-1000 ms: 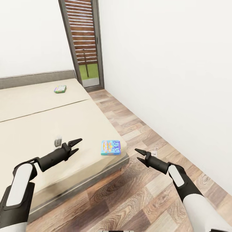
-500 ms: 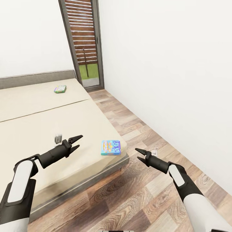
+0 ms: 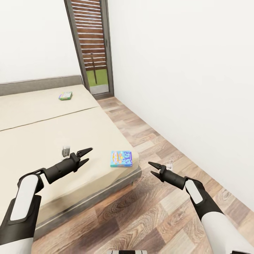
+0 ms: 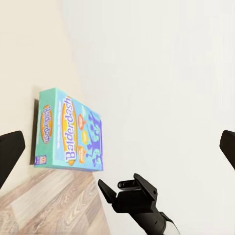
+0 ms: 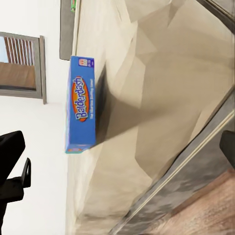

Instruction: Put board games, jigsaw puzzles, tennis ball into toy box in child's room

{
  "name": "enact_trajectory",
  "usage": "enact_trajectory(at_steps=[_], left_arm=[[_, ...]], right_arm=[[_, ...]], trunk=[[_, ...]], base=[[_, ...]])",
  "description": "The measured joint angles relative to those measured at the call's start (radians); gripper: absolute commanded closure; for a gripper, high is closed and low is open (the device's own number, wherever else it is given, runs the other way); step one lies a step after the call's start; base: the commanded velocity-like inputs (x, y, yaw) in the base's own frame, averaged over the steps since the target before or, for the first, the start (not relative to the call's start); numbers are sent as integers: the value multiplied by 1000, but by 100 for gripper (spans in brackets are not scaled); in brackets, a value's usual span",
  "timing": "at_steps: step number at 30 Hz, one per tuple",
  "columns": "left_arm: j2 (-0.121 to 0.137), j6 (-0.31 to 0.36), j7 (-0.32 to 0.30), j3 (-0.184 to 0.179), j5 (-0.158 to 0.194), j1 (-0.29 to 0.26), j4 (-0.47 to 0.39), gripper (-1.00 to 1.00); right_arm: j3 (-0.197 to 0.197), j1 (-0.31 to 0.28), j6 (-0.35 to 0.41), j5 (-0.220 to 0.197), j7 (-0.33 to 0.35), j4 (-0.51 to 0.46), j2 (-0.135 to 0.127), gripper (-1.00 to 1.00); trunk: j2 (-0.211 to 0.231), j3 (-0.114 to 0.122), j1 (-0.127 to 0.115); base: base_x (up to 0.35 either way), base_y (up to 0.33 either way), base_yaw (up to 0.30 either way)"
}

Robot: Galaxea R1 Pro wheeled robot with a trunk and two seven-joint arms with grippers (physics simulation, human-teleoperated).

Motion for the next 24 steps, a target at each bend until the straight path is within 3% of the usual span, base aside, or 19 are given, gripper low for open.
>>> enact_trajectory(at_steps=[15, 24], left_arm=[[0, -3, 3, -30, -2, -1, 3, -100], [-1, -4, 6, -32, -5, 0, 4, -100]], right_arm=[[0, 0, 0, -1, 0, -3, -1, -100], [0, -1, 5, -1, -1, -3, 0, -100]], trunk=[[-14, -6, 8], [-14, -6, 8]], base=[[0, 0, 5], [0, 0, 153]])
